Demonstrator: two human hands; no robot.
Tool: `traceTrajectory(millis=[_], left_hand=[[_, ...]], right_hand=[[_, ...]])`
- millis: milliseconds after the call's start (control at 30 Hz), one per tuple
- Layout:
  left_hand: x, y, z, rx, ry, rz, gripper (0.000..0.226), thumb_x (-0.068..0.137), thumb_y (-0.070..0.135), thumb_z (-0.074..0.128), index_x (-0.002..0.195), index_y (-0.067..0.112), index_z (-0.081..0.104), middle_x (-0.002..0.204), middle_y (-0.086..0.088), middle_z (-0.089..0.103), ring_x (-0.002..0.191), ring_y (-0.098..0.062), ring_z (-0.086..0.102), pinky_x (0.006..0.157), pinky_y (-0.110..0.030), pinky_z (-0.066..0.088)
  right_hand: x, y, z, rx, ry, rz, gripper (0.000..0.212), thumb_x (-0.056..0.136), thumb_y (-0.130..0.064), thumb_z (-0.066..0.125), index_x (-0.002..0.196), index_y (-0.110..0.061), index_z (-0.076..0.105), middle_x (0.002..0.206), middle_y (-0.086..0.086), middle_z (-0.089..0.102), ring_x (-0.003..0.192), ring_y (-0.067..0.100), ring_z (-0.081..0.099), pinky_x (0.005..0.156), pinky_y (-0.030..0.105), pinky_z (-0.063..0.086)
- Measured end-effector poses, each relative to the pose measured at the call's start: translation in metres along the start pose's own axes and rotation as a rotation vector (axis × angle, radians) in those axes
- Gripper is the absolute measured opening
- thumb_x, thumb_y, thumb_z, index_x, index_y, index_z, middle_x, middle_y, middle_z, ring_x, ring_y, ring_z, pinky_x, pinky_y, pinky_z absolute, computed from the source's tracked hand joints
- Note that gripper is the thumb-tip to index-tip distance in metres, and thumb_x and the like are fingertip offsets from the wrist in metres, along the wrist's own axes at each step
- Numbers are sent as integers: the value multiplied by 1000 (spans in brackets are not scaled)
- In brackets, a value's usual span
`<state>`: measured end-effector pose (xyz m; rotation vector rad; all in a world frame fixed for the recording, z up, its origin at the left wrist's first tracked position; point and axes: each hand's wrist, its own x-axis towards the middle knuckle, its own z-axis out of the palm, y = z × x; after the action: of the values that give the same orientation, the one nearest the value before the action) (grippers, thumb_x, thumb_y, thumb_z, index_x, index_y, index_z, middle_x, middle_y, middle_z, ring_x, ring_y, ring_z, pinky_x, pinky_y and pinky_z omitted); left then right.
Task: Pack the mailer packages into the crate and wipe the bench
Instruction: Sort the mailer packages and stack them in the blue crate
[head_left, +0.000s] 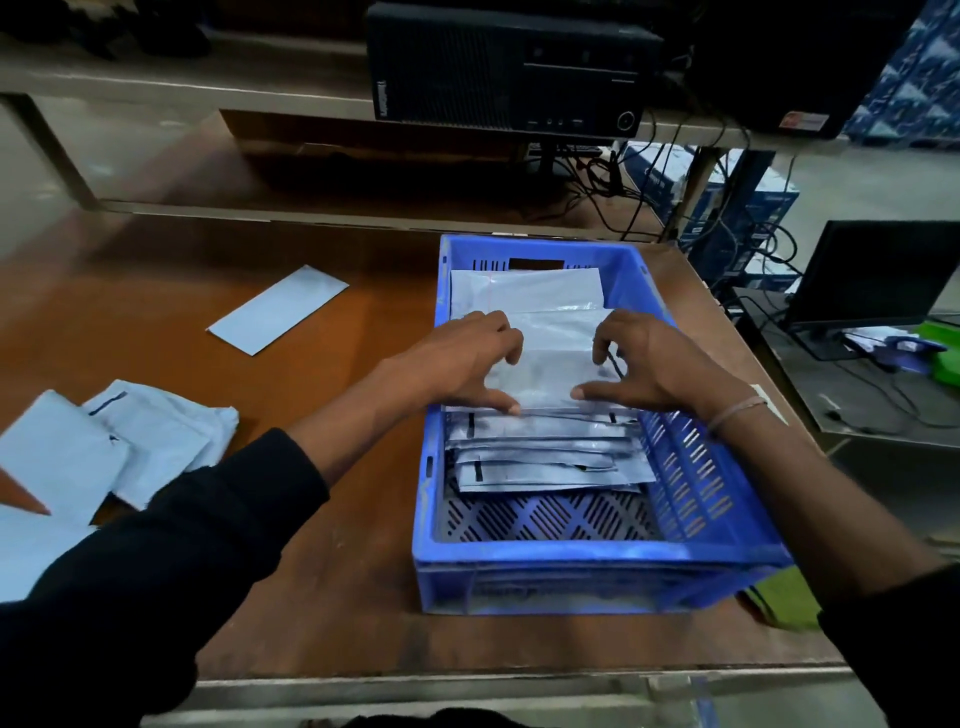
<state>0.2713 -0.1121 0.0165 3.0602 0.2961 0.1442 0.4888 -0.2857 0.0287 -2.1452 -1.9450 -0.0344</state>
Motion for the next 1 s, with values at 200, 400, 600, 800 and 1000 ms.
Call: traceTrajectory(millis=[200,400,600,800,1000], left_hand=[[-40,-40,-7,-267,294,-100,38,88,54,66,109,23,61,110,0,60,101,-20,58,88,-44,51],[-109,-104,-10,-357,394,-308,28,90,38,74,111,20,65,116,0,61,106,-16,59,88,-37,54],[-180,-172,1,-442,308,-559,32,89,37,77,114,21,65,119,-2,61,109,-19,61,91,-47,56],[-241,-226,12,-480,288,-731,30,90,27,76,117,15,68,123,-4,65,111,-20,63,93,-43,56],[-297,-270,23,-539,347,-840,25,91,18,75,114,13,68,118,-3,68,105,-19,65,91,-40,57]], right_hand=[[34,-49,7,96,-7,42,34,77,-46,81,90,-19,65,89,-5,61,73,18,65,68,33,51],[92,-120,-1,238,130,42,20,84,-39,77,77,-22,68,82,-10,69,64,9,63,65,23,46],[161,-211,28,310,-10,-84,18,84,-34,79,81,-20,70,77,-13,66,66,1,60,64,14,42],[221,-289,98,232,-425,-134,27,84,-43,77,98,-20,71,99,-4,71,93,13,65,83,30,56],[251,-360,181,382,-460,-5,26,80,-33,78,94,-11,73,94,5,73,90,21,66,85,42,57]])
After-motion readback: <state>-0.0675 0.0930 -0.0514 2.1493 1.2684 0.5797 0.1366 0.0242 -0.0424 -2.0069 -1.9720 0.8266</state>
